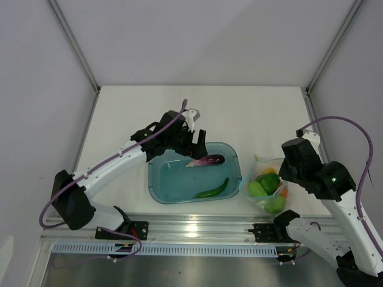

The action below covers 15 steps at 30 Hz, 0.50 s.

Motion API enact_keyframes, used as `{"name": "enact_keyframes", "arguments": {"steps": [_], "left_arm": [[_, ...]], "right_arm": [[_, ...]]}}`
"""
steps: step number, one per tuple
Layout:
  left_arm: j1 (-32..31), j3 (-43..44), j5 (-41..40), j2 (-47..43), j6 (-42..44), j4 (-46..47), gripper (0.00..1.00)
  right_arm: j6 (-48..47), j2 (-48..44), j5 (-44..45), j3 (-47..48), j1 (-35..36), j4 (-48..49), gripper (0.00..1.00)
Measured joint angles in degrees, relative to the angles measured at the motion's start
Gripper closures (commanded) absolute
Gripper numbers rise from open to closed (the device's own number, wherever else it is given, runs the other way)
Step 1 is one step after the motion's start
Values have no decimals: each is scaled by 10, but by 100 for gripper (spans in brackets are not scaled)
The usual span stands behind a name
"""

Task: Place the food in the zip-top bag and seal the zipper
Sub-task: Pick up the fake vegetable from the bin.

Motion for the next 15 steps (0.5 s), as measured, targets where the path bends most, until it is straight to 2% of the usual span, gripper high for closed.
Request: {"name": "enact_keyframes", "arguments": {"steps": [5,15], "left_arm": [[5,31,-62,80,5,-30,7],[6,32,-66,195,19,-11,7]], "right_arm": [[-4,0,-7,-3,0,5,100],[-13,-6,-10,-3,0,10,100]]}}
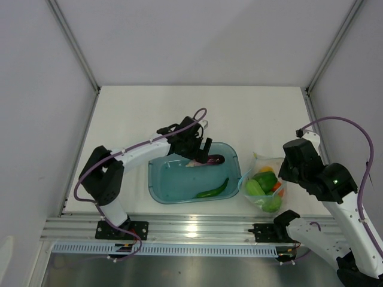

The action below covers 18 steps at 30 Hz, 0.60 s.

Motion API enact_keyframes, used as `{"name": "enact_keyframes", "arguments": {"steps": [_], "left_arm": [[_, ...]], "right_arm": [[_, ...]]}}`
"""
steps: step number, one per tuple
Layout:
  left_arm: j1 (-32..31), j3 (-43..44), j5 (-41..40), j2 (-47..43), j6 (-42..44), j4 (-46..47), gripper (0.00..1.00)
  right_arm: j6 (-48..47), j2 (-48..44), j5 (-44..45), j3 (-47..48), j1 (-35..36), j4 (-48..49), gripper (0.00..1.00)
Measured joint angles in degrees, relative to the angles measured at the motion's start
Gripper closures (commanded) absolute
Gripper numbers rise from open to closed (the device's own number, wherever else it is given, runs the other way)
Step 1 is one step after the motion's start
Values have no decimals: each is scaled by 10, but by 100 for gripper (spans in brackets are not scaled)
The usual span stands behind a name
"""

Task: Place the food in the zip-top bag and seal the zipper
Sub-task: Pick up the fake vegetable from the bin.

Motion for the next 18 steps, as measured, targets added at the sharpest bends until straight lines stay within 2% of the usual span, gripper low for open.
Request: {"name": "enact_keyframes", "arguments": {"steps": [8,18], "left_arm": [[0,-10,-24,18,13,40,6],[0,-20,-1,67,36,79,7]], "right_arm": [[-3,-2,-2,0,0,6,100],[-3,0,-7,0,0,10,100]]}}
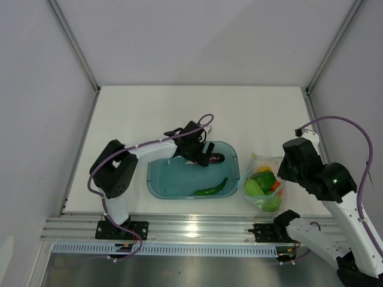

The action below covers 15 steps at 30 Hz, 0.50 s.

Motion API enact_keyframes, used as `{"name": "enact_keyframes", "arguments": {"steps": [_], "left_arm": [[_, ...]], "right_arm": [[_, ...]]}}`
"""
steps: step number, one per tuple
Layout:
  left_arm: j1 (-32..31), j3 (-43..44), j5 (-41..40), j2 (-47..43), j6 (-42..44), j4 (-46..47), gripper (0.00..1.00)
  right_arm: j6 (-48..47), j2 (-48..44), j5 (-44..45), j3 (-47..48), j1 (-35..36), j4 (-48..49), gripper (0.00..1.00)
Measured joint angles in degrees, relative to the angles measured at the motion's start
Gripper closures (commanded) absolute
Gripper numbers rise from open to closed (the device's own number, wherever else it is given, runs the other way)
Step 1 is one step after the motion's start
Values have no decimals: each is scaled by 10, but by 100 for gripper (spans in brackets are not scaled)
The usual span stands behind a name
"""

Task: Place the food in the zip-top bag and seal the zipper
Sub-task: Pick up the fake vegetable from the bin.

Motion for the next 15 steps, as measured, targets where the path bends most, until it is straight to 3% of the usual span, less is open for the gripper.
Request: {"name": "enact_keyframes", "arguments": {"steps": [10,15], "left_arm": [[0,-42,50,3,-7,48,15],[0,-60,69,-5,-27,71,35]], "right_arm": [[0,9,-4,0,0,4,100],[0,9,-8,0,0,6,100]]}}
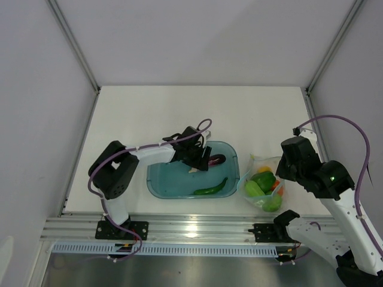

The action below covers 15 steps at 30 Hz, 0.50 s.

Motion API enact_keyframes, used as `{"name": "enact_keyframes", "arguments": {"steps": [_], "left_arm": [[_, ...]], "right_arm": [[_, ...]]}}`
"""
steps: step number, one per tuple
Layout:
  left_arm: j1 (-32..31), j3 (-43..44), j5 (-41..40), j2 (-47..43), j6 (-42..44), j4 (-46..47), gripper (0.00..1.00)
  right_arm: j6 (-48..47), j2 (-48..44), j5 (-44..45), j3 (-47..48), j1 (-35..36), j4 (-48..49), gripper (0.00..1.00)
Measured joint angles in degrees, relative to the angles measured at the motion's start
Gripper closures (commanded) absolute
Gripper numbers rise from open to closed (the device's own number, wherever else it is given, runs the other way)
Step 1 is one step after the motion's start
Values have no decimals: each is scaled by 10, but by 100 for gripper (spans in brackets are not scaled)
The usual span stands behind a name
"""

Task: Place the food in the zip-top bag and seal the zipper
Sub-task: Pick up the fake vegetable from the bin.

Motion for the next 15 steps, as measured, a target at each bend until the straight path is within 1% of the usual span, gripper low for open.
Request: {"name": "enact_keyframes", "arguments": {"steps": [1,4,7,10,11,13,14,15], "left_arm": [[0,-4,2,0,-5,2,38],[-3,-10,4,0,-14,12,42],[-8,-14,3,0,-20,20,48],[-20,-15,2,0,-26,20,57],[-26,-15,0,0,-26,20,62],[-38,-15,-6,0,-27,19,68],[-44,-15,-12,0,-26,19,74],[-49,-15,-17,0,-26,19,76]], "right_arm": [[0,0,0,0,0,1,100],[0,0,-2,0,0,1,100],[0,0,-2,0,0,1,100],[0,-1,-2,0,0,1,100],[0,-1,-2,0,0,1,100],[0,-1,-2,0,0,1,100],[0,-1,-2,0,0,1,100],[0,-1,-2,0,0,1,100]]}}
